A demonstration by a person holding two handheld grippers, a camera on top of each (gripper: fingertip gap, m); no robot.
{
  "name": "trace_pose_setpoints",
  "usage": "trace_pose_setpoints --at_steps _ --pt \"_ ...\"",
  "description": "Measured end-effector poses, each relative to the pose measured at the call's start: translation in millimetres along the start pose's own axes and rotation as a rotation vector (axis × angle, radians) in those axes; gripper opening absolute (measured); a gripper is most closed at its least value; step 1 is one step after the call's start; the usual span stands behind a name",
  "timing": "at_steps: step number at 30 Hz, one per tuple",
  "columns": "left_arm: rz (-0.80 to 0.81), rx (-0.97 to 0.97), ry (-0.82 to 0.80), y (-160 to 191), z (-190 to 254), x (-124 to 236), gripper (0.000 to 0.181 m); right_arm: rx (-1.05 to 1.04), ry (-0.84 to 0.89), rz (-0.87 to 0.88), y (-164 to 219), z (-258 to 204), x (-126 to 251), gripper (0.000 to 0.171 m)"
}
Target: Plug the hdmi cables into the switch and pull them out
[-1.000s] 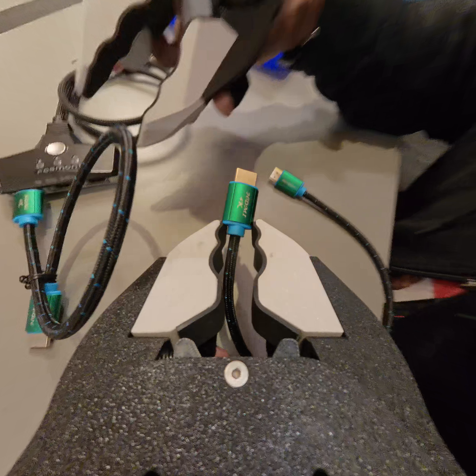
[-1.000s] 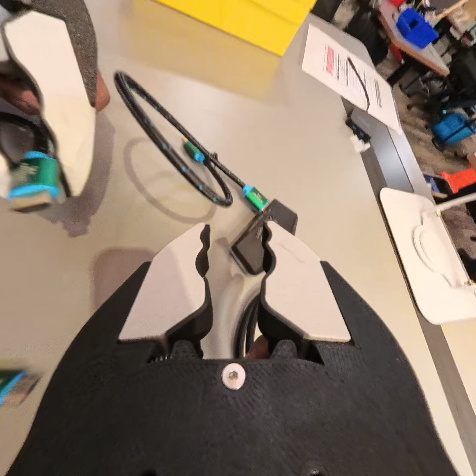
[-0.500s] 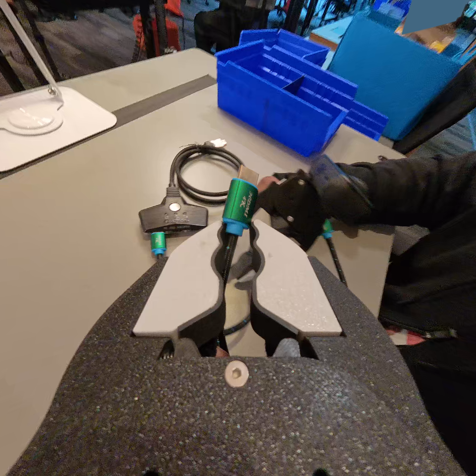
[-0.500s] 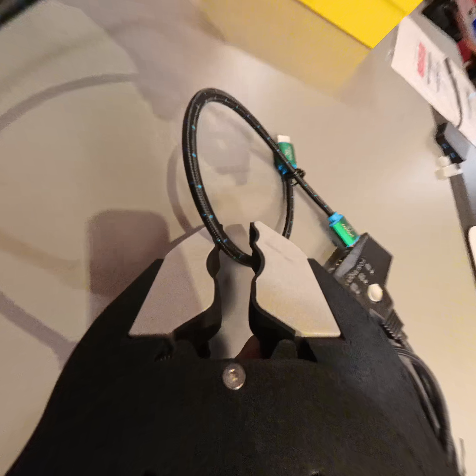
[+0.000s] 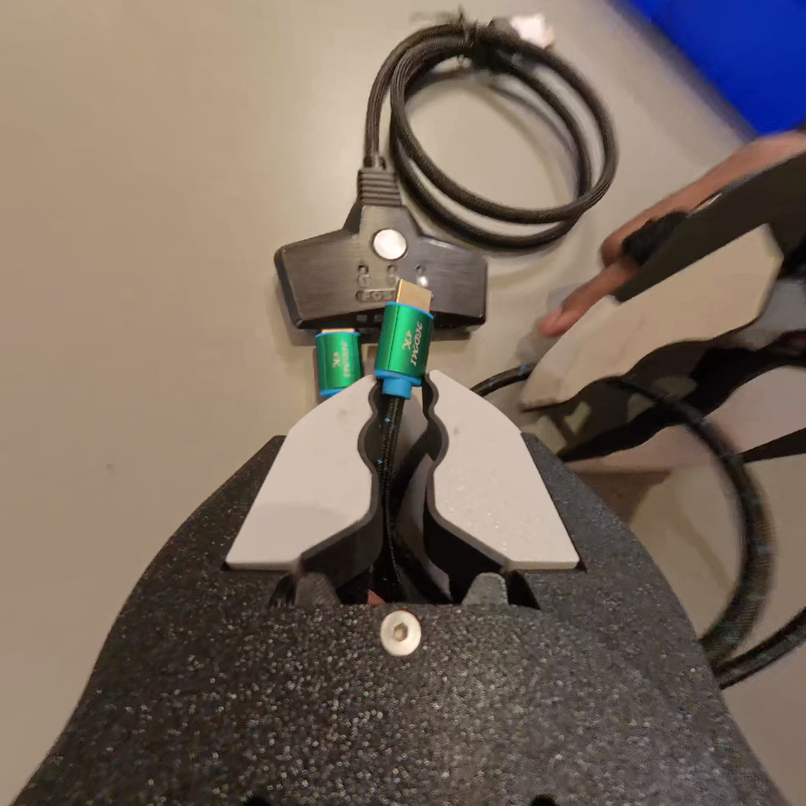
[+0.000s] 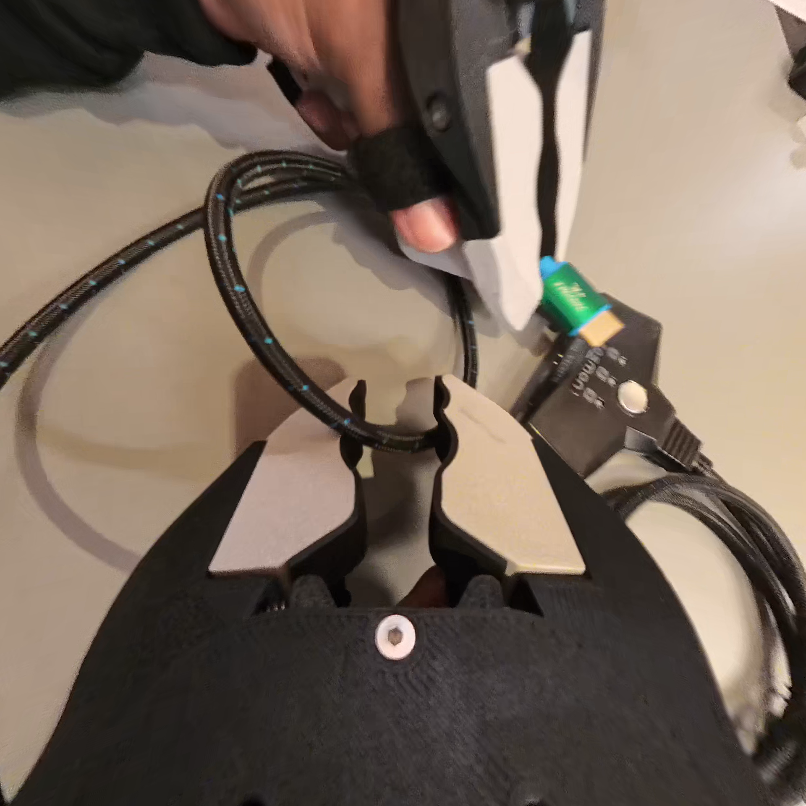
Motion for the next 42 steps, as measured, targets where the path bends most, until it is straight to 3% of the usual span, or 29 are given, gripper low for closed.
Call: trace_pose_setpoints --at_steps 1,7,11,15,20,29,36,42 --pt "-0.017 -0.024 -0.023 3 0 -3 0.016 0.013 0.011 -0.006 2 5 4 0.030" --pt "-0.003 -0.094 -0.071 5 11 -9 0.015 0.091 0.040 -0.054 7 22 32 0.033" --pt "0.013 -0.125 -0.070 6 11 -8 0.016 0.171 0.156 -0.201 31 46 50 0.033" --pt "0.022 -0.134 -0.038 7 11 -7 0.015 0.080 0.210 -0.168 24 71 59 0.036" --pt "0.013 -0.164 -0.064 8 12 -7 0.015 -0.154 0.180 -0.154 -1 84 35 0.043" --pt "-0.007 -0.179 -0.077 11 12 -2 0.015 -0.376 0.129 -0.323 24 82 -2 0.061" --pt "0.076 -0.093 -0.023 -8 14 39 0.015 -0.444 0.118 -0.301 27 86 -4 0.053" --pt "0.207 -0.111 -0.074 -55 26 100 0.014 -0.479 0.190 -0.234 23 89 -10 0.052"
Point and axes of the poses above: each gripper's, where its closed fingertips meet, x back along the fingers, y out of its underside, z = x × y across the jaws, the point moved 4 cm from there along x, back along the fingers, and after that the axes turned 4 degrees about z, right-handed, at the moved point
